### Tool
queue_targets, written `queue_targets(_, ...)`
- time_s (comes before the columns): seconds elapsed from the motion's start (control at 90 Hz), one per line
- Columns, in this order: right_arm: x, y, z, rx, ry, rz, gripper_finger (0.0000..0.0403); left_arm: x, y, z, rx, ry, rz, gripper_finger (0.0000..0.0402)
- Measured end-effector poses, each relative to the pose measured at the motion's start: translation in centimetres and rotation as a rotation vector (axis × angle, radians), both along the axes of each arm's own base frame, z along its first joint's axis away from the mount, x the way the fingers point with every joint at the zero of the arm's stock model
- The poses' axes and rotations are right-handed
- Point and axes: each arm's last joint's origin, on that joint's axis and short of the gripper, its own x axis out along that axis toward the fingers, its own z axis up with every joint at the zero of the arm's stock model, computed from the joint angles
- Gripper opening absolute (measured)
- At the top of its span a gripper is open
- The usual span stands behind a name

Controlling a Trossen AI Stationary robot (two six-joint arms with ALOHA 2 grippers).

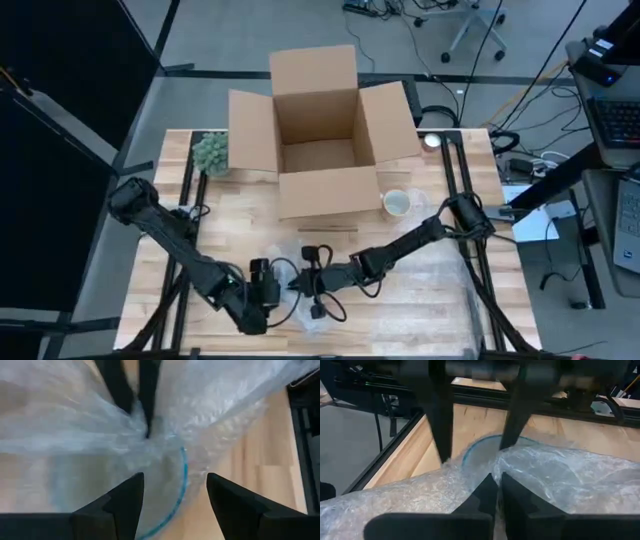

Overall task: Wrap mug
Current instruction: Wrap the red cup in the bubble wrap

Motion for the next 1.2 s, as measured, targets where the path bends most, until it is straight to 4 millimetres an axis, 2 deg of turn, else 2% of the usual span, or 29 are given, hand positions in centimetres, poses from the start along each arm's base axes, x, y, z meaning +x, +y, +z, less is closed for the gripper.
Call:
queue_targets(0.189,-0.2,-0.2,0.8,0.007,-0.003,-0.014,0.0000,0.2,0.2,-0.2,0.001,-0.003,-0.006,0.0206)
queue_targets(0.344,0.3,-0.1,3.6,0.049,-0.076,-0.020,0.0000,0.3,0.2,0.0,0.006,-0.003,-0.030,0.0206)
queue_targets(0.433,1.0,-0.2,4.4,0.053,-0.095,-0.026,0.0000,0.4,0.3,0.0,0.007,-0.002,-0.026,0.0206)
queue_targets(0.578,1.8,-1.4,3.0,0.049,-0.026,-0.059,0.0000,0.4,0.3,0.0,0.012,-0.005,-0.023,0.0206)
queue_targets(0.689,1.8,-1.4,1.9,0.051,0.022,-0.068,0.0000,0.2,0.4,0.6,-0.011,-0.014,-0.006,0.0206)
queue_targets(0.889,1.9,-1.3,1.5,0.050,0.029,-0.065,0.0000,-1.0,1.3,3.5,-0.086,-0.054,0.033,0.0206)
queue_targets(1.056,1.9,-1.3,1.6,0.044,0.022,-0.060,0.0000,-1.9,2.1,6.2,-0.108,-0.164,0.064,0.0206)
queue_targets(1.2,1.9,-1.3,1.5,0.036,0.028,-0.058,0.0000,-2.1,2.6,6.7,-0.060,-0.209,0.089,0.0206)
